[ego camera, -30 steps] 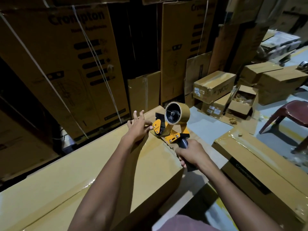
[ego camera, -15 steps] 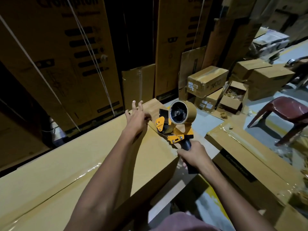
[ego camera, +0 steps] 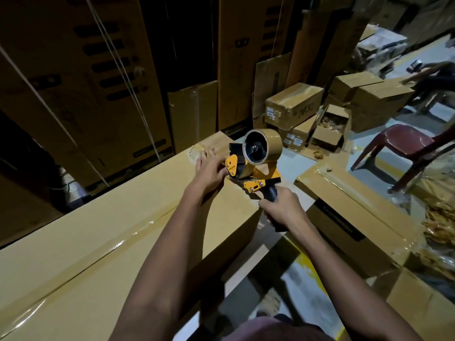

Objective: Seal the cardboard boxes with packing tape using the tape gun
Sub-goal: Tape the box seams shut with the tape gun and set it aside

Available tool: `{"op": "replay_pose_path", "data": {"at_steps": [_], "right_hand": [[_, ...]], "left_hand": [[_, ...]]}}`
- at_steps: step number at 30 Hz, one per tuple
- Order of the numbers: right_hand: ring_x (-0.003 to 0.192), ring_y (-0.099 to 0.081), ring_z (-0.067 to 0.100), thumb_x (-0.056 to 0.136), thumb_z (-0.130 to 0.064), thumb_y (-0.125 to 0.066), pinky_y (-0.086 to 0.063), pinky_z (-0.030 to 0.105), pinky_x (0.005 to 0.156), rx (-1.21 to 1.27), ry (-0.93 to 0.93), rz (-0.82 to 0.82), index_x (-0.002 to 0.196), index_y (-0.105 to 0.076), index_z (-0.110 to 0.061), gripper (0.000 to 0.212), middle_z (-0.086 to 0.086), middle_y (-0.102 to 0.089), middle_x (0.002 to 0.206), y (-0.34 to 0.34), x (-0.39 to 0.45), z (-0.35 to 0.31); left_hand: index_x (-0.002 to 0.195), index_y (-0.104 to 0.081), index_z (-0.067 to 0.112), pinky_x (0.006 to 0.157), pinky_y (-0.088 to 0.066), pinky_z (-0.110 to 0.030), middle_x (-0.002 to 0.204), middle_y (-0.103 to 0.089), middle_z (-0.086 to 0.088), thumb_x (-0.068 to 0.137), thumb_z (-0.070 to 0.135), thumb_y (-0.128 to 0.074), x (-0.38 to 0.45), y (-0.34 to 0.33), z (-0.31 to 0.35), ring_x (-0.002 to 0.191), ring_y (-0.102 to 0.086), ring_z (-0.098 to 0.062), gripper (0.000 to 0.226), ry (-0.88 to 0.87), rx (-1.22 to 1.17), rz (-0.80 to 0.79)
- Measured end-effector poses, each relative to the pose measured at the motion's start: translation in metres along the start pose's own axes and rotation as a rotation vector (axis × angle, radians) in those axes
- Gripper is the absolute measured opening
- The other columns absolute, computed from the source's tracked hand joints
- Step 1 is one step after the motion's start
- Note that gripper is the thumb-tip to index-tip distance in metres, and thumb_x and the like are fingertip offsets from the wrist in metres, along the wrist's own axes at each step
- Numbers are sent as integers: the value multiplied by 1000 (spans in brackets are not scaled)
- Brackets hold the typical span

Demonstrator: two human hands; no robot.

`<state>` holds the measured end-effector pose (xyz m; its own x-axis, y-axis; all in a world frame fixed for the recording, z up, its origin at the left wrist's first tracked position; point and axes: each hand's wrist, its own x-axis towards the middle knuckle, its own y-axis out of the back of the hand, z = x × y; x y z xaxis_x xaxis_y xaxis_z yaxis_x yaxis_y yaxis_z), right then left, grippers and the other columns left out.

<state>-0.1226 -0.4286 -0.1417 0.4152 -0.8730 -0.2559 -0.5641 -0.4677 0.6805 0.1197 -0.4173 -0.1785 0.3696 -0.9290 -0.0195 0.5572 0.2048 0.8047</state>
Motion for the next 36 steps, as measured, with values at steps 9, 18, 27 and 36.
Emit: {"op": "replay_pose_path", "data": {"at_steps": [9,18,27,36], "right_hand": [[63,-71,19,94,-22,-69,-55,28,52,-49,-36,39,91,-60,-13,13,11,-71,84,5,-22,32],[79,-68,20,96,-25,-68,-56,34,68,54,34,-6,102,-57,-18,14,0,-66,89,4,-14,47],[83,-66,21,96,-36,-65,-60,48,82,22,124,-19,101,-56,-22,18,-3,-64,88,5,-17,60],[73,-59,15,97,-27,-65,-48,28,60,7,155,-64,98,-57,-13,16,1,-60,84,25,-41,88]], "left_hand": [[136,-42,19,117,6,-67,168,-2,-18,89,40,-75,-6,-4,18,154,13,-38,60,246,29,164],[111,-74,22,107,-41,-50,143,-55,-11,95,37,-68,-42,-34,38,130,-53,-30,23,158,206,425],[118,-76,20,108,-36,-49,144,-59,-5,96,30,-68,-71,-52,66,141,-41,-34,25,314,33,454],[114,-77,33,114,-8,-74,150,-52,-2,95,60,-55,-70,-55,65,149,-22,-33,39,396,233,372]]}}
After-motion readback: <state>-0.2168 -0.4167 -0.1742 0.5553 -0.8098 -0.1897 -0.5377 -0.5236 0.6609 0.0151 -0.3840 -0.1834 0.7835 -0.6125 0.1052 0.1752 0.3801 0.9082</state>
